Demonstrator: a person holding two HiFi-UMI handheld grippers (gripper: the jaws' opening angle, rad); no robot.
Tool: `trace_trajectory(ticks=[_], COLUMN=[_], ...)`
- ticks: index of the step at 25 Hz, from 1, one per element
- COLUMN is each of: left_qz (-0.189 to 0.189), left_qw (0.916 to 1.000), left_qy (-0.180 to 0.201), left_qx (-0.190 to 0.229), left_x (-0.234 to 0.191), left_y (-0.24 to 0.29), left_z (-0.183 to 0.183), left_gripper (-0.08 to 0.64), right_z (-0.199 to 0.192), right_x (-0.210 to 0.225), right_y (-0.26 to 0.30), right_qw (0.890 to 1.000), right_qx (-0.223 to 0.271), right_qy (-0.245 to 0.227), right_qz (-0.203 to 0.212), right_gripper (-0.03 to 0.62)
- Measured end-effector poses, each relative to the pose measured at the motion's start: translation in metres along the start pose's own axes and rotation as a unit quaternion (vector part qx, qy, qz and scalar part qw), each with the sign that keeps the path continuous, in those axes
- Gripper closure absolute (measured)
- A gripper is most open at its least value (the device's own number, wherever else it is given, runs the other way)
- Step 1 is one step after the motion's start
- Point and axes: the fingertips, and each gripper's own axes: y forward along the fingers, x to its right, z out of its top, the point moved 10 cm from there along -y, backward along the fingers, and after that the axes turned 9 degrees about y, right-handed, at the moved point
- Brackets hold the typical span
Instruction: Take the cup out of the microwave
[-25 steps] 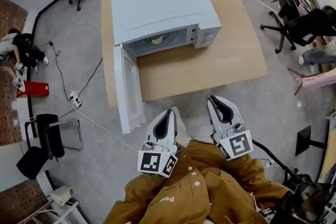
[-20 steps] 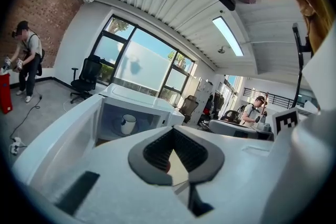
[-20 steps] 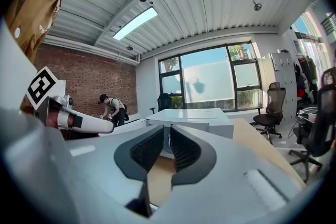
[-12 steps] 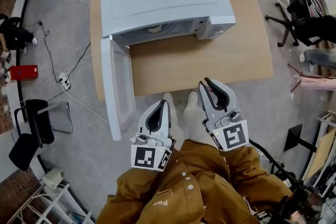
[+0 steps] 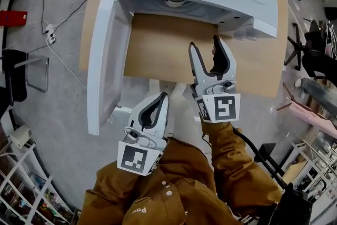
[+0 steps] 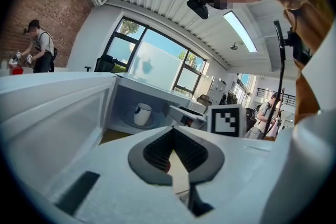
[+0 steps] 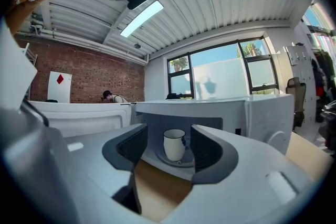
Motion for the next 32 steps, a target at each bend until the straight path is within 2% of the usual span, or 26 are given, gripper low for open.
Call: trace_trajectory(ticks=[3, 9, 16, 22, 26, 32], left_qz=[0.016, 0.045, 0.057, 0.064, 0.066, 0.074], left_qw=[0.9997, 0.9985, 0.998, 0.9972, 0.9971, 0.9964], left_qy=[-0.02, -0.029, -0.023, -0.031, -0.034, -0.041], left_qx=[0.002, 0.01, 0.013, 0.023, 0.017, 0.011], left_x=[-0.016, -0.04, -0.045, -0.051, -0.055, -0.062], left_y=[0.004, 0.012, 0.024, 0.024, 0.022, 0.015], left_z=[-0.007, -0.02, -0.032, -0.036, -0.043, -0.046], left_gripper=[0.555, 0.555, 0.555, 0.555, 0.555, 0.555], right_z=[-0.016, -0.034, -0.057, -0.072, -0.082, -0.083], right_x=[0.001, 0.003, 0.016, 0.014, 0.017, 0.019], right_y=[0.04, 0.086, 0.12, 0.15, 0.169, 0.188], right_qw=[1.0, 1.0, 0.999, 0.999, 1.0, 1.0], right_qx=[0.0, 0.012, 0.014, 0.012, 0.017, 0.014], right_qy=[-0.005, -0.021, -0.03, -0.034, -0.016, -0.021], right_qz=[0.005, 0.007, 0.008, 0.011, 0.002, -0.003], right_gripper=[0.325, 0.284, 0.236, 0.221, 0.212, 0.209])
